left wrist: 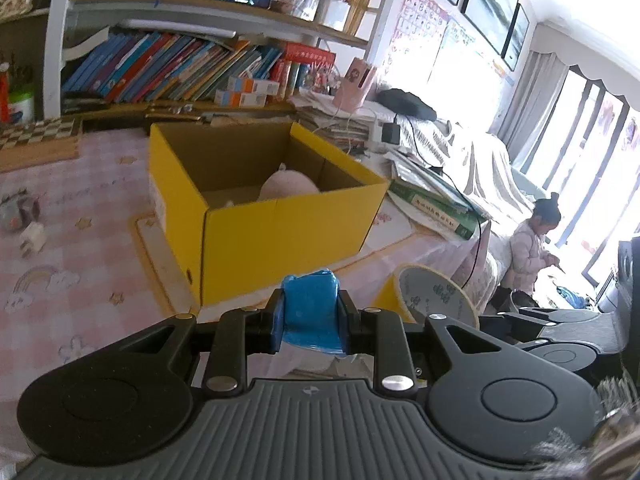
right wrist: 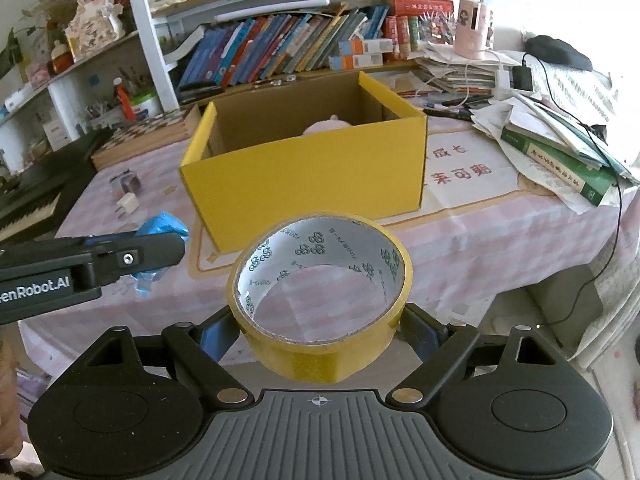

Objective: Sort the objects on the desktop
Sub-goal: 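Carry the blue item and tape roll with both tools to the yellow box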

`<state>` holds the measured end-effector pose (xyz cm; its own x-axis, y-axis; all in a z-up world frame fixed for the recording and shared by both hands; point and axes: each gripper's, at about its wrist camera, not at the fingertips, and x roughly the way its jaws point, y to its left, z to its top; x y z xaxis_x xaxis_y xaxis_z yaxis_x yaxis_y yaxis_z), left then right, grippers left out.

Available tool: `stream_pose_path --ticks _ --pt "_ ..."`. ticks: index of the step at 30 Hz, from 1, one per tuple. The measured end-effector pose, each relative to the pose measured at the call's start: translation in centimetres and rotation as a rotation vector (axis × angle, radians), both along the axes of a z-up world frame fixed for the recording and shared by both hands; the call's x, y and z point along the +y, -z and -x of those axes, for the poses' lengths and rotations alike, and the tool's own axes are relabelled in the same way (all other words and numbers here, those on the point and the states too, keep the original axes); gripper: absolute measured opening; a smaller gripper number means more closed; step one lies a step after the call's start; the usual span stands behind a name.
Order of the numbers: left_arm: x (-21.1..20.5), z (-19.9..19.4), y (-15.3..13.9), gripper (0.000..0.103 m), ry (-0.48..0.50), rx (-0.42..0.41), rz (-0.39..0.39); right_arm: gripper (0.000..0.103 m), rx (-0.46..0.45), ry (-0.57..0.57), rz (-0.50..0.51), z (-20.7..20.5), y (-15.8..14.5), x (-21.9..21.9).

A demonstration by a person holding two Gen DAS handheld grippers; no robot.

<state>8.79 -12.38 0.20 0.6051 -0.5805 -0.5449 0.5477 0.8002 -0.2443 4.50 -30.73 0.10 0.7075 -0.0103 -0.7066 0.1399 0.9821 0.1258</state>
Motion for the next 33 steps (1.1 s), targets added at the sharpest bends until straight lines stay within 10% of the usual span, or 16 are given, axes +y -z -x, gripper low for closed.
stream_pose_path --ticks 19,33 --pt "-4.6 -4.9 -3.0 0.024 -0.058 -0.16 -0.017 0.089 -0.115 -0.038 0.044 -4.7 -3.6 -7.2" --pt "-8.8 -15.6 -2.3 0.024 -0.081 -0.211 -0.263 0.089 -0.248 -0.301 0.166 -12.8 -6.6 -6.7"
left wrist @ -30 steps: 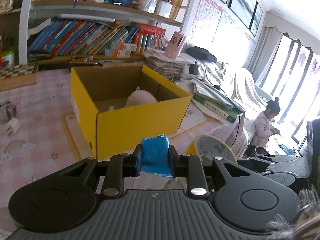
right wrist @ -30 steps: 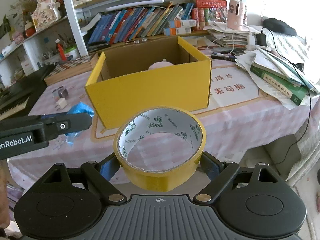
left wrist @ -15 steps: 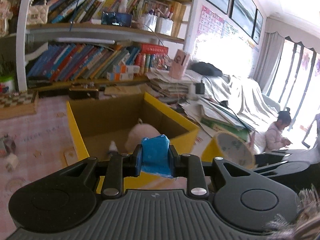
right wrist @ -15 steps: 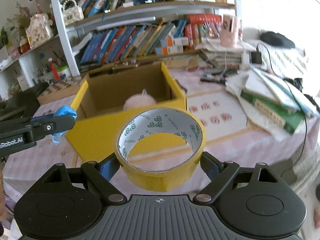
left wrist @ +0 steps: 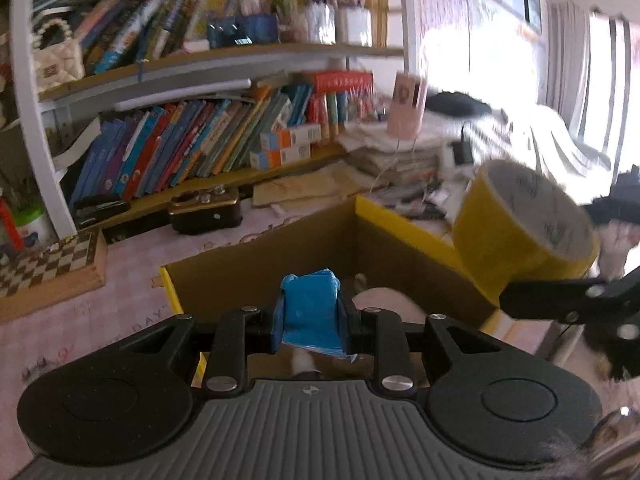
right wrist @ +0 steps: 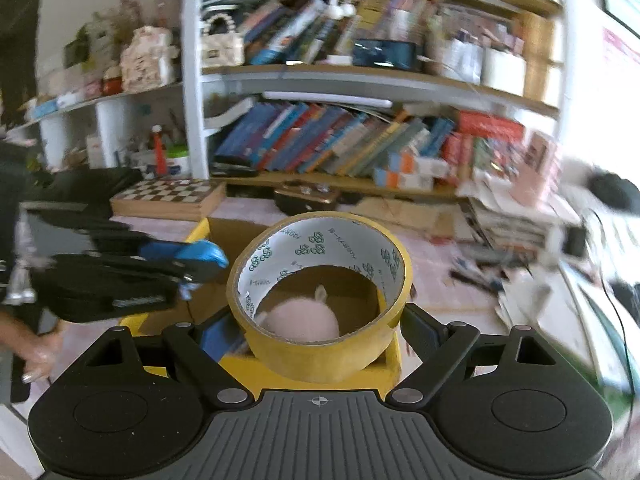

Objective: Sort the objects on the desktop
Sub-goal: 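Carry the blue item and tape roll with both tools to the yellow box, then lower both tools into the yellow box and open them, releasing tape and blue item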

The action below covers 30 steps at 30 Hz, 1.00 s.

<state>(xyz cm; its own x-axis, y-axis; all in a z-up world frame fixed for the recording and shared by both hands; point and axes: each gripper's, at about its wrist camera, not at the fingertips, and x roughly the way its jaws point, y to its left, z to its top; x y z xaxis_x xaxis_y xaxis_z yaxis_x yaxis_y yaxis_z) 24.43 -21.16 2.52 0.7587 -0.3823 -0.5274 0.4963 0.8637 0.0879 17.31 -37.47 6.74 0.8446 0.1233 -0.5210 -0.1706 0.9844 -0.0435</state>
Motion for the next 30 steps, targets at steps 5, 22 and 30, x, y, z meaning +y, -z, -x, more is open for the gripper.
stream_pose_path --ticks 5,22,30 --pt "-1.4 -3.1 1.5 0.024 0.005 0.037 -0.114 0.089 0.024 -0.093 0.051 -3.7 0.6 0.7" --pt "0.8 -5.3 0.7 0.076 -0.16 -0.017 -0.097 0.089 0.189 -0.357 0.189 -12.7 4.1 3.1" --pt "2.7 -3.2 -1.3 0.084 -0.227 -0.062 -0.003 0.089 0.271 -0.439 0.249 -15.7 5.8 5.8"
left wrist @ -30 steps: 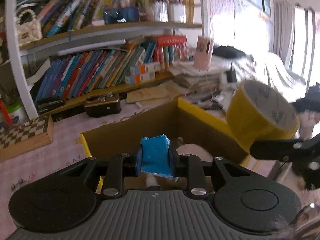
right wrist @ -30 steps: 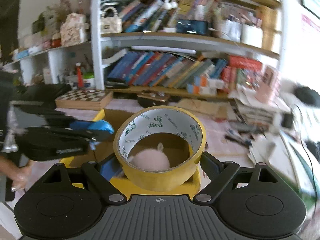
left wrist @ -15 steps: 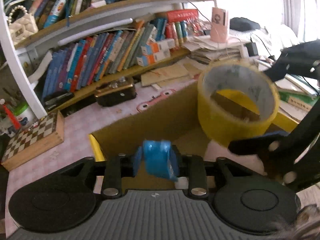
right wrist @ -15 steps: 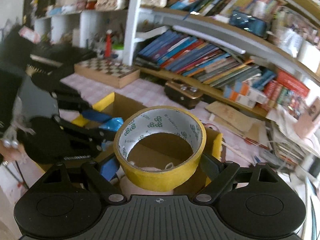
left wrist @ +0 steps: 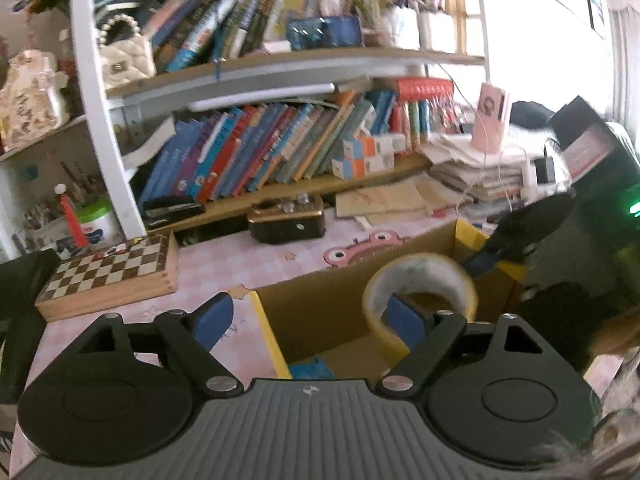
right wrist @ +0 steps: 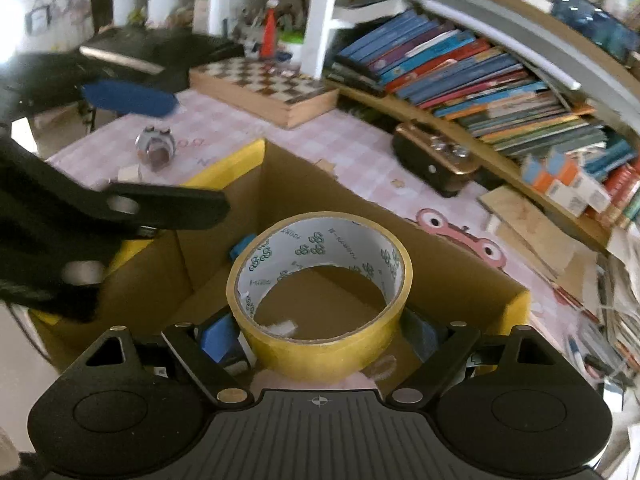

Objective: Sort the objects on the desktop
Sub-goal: 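Lower both tools into the yellow box and open them, releasing tape and blue item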

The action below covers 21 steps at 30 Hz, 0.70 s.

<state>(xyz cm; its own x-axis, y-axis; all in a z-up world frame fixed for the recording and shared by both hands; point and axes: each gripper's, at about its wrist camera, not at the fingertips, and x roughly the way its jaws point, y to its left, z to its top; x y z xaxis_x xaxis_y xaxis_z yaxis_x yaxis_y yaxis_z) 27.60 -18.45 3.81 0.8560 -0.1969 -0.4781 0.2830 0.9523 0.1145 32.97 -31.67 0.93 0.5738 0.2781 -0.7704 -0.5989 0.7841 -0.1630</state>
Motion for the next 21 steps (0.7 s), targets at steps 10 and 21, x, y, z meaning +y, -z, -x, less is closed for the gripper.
stream_pose_path --ticks 10,21 --pt "1.7 2.6 -1.6 0.088 -0.053 -0.036 0.06 0.09 -0.03 0.002 -0.014 -2.1 0.3 1.9" --pt "3.0 3.6 -1.2 0.089 -0.1 -0.011 0.073 0.09 -0.103 0.085 -0.103 0.4 -1.2 0.4"
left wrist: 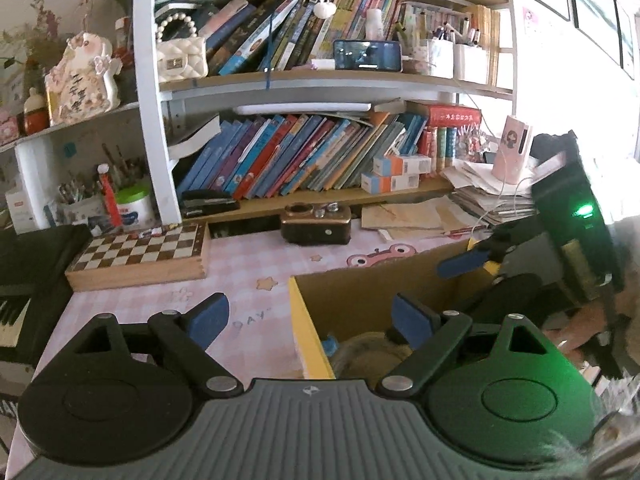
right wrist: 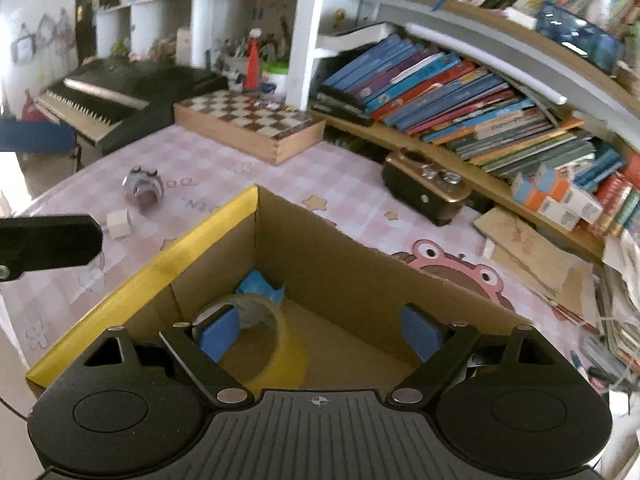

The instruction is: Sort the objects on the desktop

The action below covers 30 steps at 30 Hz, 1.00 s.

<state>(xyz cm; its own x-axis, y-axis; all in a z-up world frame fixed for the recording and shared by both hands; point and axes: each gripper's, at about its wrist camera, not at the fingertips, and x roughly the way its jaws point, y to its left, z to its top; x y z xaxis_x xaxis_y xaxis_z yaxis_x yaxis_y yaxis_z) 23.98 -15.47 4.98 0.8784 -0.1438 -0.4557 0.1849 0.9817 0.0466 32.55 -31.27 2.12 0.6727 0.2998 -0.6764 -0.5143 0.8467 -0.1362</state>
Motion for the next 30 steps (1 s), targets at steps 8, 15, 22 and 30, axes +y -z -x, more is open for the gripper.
stream_pose_path --ticks 8,15,22,30 --pt "1.7 2.3 0.2 0.094 -0.072 -0.003 0.041 0.09 -0.092 0.188 -0.127 3.6 -1.5 -3.1" --pt "3.9 5.0 0.0 0.099 -0.125 -0.023 0.07 0.09 -0.15 0.368 -0.216 8.0 -2.3 -5.8" --pt "5.6 7.4 0.5 0.1 -0.13 -0.016 0.095 0.09 -0.159 0.442 -0.222 11.9 -2.1 -5.8" --pt "7.5 9.9 1.5 0.101 -0.081 0.005 0.107 0.09 -0.136 0.518 -0.218 16.1 -1.0 -3.4"
